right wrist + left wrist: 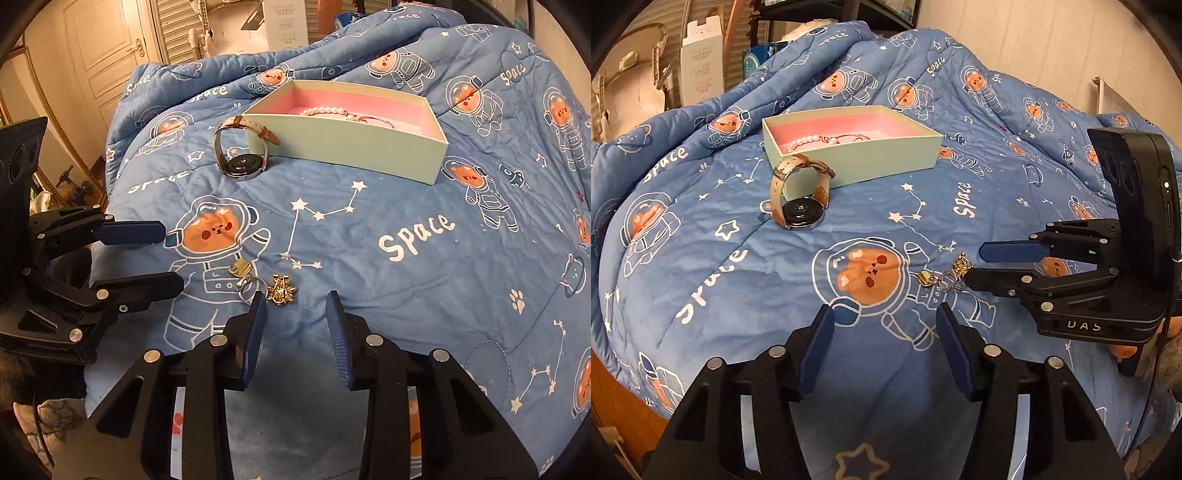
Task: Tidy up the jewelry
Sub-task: 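Grasp the small gold cube charm with the left tool while the right tool grasps the gold star charm, then carry the cube and star charms into the box and open both tools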
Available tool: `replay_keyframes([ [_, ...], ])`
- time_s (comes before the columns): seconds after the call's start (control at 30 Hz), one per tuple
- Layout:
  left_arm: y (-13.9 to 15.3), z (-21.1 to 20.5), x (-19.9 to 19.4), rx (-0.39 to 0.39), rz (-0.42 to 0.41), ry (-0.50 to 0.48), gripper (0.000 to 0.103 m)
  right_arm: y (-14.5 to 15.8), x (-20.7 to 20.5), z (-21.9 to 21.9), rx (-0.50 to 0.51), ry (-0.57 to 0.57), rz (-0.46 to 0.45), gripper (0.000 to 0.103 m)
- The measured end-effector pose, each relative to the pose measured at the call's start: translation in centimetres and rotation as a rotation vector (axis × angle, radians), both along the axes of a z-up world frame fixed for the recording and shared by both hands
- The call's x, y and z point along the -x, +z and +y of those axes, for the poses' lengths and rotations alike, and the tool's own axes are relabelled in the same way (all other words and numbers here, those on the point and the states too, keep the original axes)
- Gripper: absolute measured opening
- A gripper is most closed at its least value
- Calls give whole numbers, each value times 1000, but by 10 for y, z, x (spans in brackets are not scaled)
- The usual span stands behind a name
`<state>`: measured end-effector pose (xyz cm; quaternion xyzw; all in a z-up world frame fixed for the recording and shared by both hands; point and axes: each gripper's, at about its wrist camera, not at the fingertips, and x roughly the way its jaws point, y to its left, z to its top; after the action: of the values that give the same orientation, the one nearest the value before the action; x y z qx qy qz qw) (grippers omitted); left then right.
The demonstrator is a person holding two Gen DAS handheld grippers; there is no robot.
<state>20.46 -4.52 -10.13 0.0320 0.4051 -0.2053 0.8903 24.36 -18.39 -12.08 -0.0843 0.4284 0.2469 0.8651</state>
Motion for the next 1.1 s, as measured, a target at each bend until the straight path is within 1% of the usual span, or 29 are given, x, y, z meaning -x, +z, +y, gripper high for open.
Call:
replay_keyframes([
  [0.07, -3, -3, -2, -14, 1, -7, 47, 0, -2, 1, -3, -4, 0, 30],
  [0.13, -5, -7, -5, -25, -2, -20, 44, 0, -4, 2, -5, -4, -1, 28],
  [0.3, -5, -21, -11, -47, -7, -67, 39, 0, -9, 4, -18, -12, 1, 25],
  [0.37, -8, -28, -13, -68, -13, -90, 34, 0, -11, 5, -22, -13, 2, 22],
  [0.47, -12, -36, -18, -93, -21, -104, 30, 0, -13, 5, -24, -19, 3, 18],
  [0.7, -12, -44, -25, -95, -23, -120, 22, -1, -15, 1, -31, -36, 6, 18],
  [0.8, -13, -48, -25, -90, -18, -132, 15, -1, -15, 0, -32, -44, 6, 18],
  [0.9, -13, -47, -24, -80, -18, -131, 14, 0, -15, -1, -34, -47, 7, 18],
  [1.1, -9, -39, -19, -32, -10, -128, 14, 1, -14, -4, -49, -54, 16, 18],
])
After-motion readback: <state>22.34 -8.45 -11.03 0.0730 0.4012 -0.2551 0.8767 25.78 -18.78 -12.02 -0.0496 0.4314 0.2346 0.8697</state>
